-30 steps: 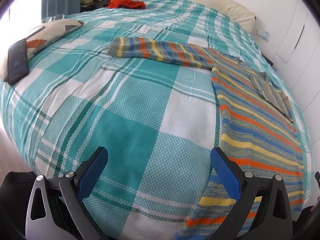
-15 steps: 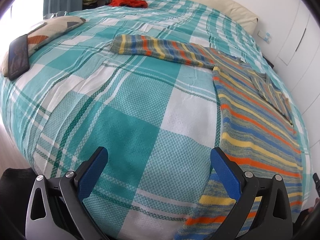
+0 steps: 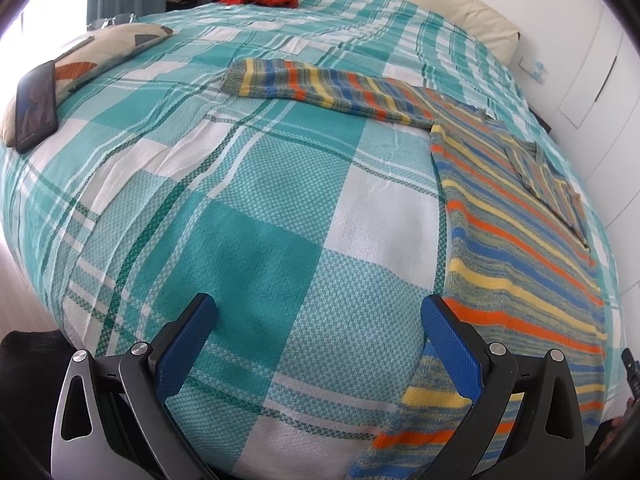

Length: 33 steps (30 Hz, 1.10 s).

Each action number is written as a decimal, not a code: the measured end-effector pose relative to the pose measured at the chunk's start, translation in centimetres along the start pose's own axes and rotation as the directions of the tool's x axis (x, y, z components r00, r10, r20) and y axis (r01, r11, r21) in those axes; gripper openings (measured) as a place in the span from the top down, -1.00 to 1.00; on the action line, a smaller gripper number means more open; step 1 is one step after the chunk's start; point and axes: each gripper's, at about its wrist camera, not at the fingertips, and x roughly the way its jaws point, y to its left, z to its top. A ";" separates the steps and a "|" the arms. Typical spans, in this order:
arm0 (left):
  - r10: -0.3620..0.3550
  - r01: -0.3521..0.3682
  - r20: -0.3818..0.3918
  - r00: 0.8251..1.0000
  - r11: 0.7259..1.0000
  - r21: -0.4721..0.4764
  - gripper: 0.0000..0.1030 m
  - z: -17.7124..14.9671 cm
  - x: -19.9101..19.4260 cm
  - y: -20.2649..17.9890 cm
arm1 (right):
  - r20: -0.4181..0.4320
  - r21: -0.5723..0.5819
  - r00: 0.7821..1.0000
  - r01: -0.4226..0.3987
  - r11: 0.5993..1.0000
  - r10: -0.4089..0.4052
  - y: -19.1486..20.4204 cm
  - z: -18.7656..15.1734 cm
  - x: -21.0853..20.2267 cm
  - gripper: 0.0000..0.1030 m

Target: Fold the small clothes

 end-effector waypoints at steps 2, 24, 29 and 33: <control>0.005 -0.005 -0.002 1.000 1.000 0.005 -0.99 -0.1 0.1 -0.1 | -0.002 0.004 1.000 0.000 1.000 0.000 0.0 0.0 0.0 -0.99; 0.023 -0.023 -0.006 1.000 1.000 0.020 -0.99 -0.3 0.6 -0.3 | -0.006 0.013 1.000 -0.001 1.000 0.001 0.1 -0.1 0.2 -0.99; 0.023 -0.023 -0.007 1.000 1.000 0.020 -0.99 -0.3 0.6 -0.3 | -0.007 0.009 1.000 -0.004 1.000 0.004 0.3 -0.1 0.4 -0.99; 0.026 -0.026 -0.008 1.000 0.999 0.023 -0.99 -0.4 0.6 -0.4 | -0.010 0.009 1.000 -0.007 1.000 0.007 0.3 -0.1 0.5 -0.99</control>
